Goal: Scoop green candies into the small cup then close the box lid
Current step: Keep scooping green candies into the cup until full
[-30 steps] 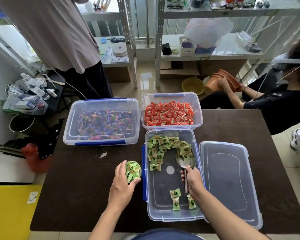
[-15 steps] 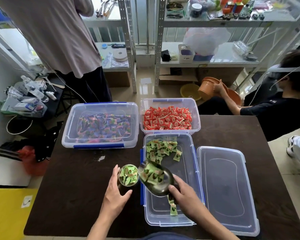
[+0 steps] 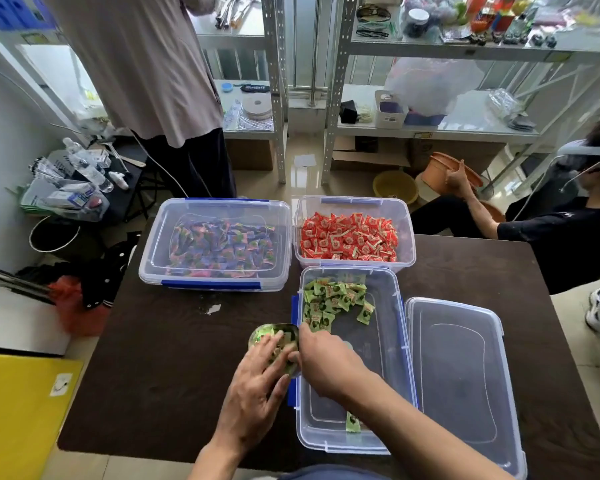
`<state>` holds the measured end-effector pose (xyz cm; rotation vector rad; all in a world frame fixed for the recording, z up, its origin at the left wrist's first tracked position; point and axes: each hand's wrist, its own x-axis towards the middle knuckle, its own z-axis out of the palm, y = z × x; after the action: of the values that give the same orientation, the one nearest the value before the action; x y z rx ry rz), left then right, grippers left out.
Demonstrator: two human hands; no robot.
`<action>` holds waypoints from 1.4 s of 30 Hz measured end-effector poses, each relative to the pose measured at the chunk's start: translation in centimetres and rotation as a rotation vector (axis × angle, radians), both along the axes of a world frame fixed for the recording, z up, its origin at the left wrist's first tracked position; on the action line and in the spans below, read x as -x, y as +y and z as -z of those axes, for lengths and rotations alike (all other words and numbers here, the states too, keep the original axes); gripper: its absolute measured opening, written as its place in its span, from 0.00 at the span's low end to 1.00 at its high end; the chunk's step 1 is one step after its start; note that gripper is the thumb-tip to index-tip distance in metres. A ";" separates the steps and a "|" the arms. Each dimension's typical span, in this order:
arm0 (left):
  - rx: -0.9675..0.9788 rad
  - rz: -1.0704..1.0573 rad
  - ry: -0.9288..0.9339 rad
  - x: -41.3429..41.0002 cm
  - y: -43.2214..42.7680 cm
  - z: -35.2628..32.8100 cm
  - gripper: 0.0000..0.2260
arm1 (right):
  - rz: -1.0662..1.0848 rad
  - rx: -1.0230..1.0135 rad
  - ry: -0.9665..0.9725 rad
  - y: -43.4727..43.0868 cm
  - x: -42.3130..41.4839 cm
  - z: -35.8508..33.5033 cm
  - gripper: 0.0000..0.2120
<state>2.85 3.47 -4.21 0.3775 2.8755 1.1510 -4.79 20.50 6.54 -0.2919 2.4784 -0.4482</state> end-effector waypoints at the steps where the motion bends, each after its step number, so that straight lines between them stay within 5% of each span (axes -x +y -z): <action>1: 0.038 0.033 0.030 0.1 0.0 0.3 0.20 | -0.008 -0.025 -0.001 -0.3 0.2 -0.3 0.17; 17: 0.553 0.287 0.207 1.9 -2.5 2.5 0.27 | 0.125 0.017 -0.067 7.2 -1.3 -4.1 0.19; 23: 0.601 0.379 0.166 3.2 -2.0 1.6 0.26 | 0.301 0.002 -0.236 11.8 -1.7 2.6 0.18; 26: 0.635 0.379 0.151 3.3 -1.9 0.7 0.26 | 0.521 0.174 -0.346 10.9 -2.4 6.7 0.19; 33: 0.440 -0.067 0.068 1.0 1.2 0.3 0.22 | 1.146 0.571 -0.419 7.6 -4.3 13.2 0.18; 38: 0.094 -0.534 -0.343 2.0 3.2 -0.8 0.49 | 1.318 0.662 -0.455 8.3 -4.2 16.5 0.18; 42: 0.157 -0.514 -0.393 4.1 3.2 -0.9 0.43 | 1.330 0.706 -0.488 9.8 -3.8 18.3 0.14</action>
<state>-1.27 6.65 -3.26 -0.5612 2.7362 0.8958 -0.99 30.32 -11.74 1.1338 1.6162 -1.6554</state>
